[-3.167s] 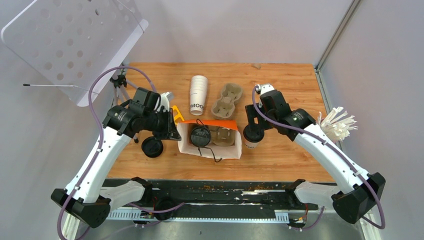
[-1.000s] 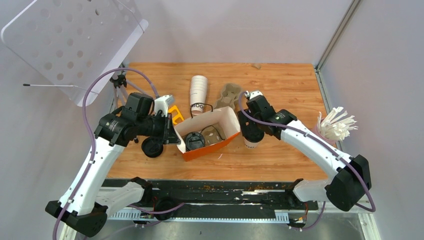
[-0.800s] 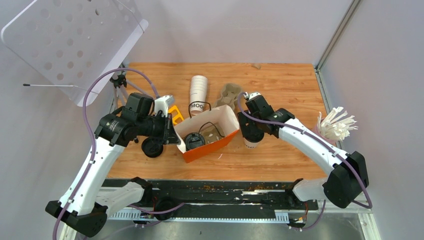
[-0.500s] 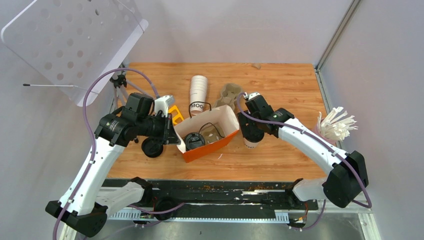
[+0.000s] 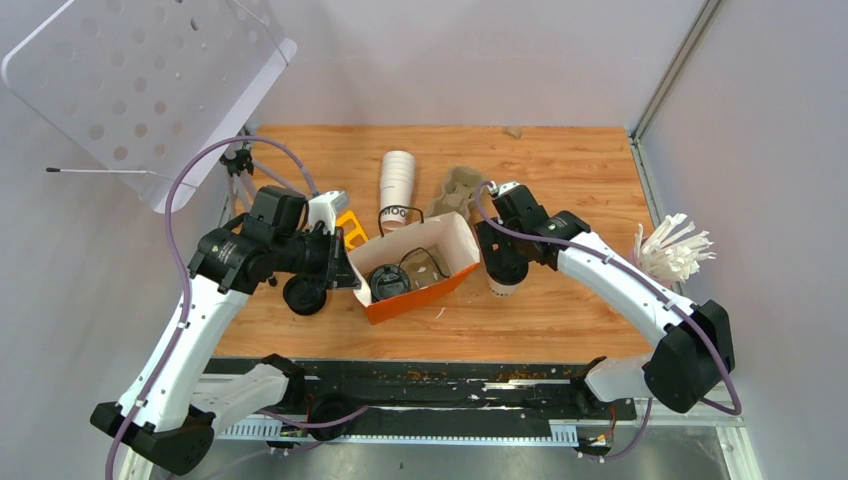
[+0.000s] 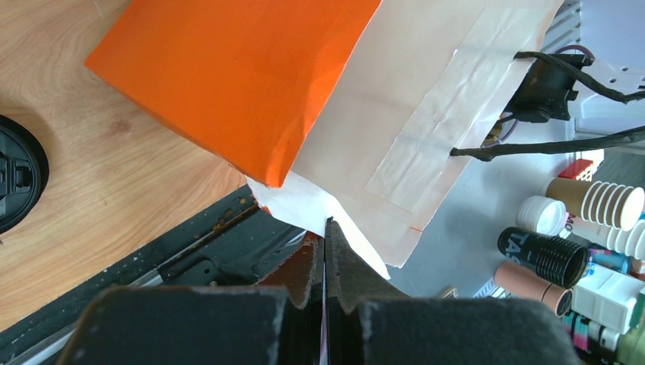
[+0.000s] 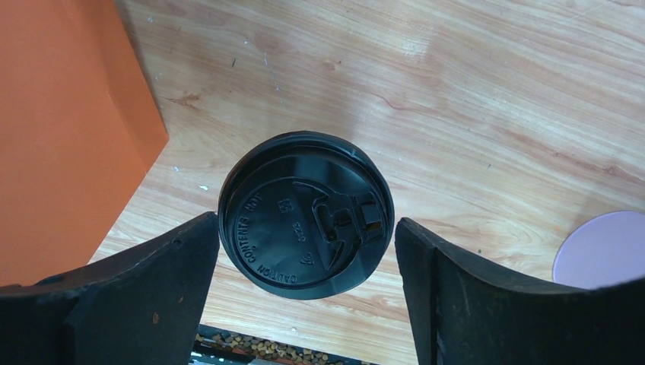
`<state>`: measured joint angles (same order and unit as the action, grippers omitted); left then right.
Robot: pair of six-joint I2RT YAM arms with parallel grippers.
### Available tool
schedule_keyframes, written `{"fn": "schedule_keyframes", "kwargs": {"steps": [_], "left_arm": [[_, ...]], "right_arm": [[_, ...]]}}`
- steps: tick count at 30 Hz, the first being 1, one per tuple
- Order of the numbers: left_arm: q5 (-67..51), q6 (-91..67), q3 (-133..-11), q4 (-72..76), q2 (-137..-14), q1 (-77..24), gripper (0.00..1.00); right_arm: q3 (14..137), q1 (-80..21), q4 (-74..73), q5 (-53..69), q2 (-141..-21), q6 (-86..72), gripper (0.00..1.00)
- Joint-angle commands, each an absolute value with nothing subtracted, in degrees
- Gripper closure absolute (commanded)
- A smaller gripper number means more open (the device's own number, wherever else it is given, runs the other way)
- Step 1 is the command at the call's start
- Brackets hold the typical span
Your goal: Pack the takeout coffee
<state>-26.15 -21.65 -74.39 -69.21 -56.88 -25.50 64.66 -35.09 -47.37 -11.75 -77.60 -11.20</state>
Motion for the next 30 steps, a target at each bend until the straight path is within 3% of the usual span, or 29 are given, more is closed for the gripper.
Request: {"fn": "schedule_keyframes", "kwargs": {"steps": [1, 13, 22, 30], "left_arm": [[-26.54, -20.39, -75.06, -68.27, -55.72, -25.66, 1.00], [-26.50, -20.56, -74.93, -68.12, -55.64, -25.66, 1.00], [-25.33, -21.00, -74.92, -68.64, -55.50, -25.66, 1.00], [-24.64, -21.53, -75.32, -68.56, -55.08, -25.66, 1.00]], "right_arm": [[64.27, -34.58, -46.84, -10.79, -77.53, -10.40, 0.15], [62.38, -34.57, -45.77, -10.33, -78.65, -10.22, 0.17], [61.79, -34.55, -46.90, -10.02, -78.51, -10.03, 0.33], [61.54, -34.54, -48.64, -10.65, -75.39, -9.47, 0.34]]}}
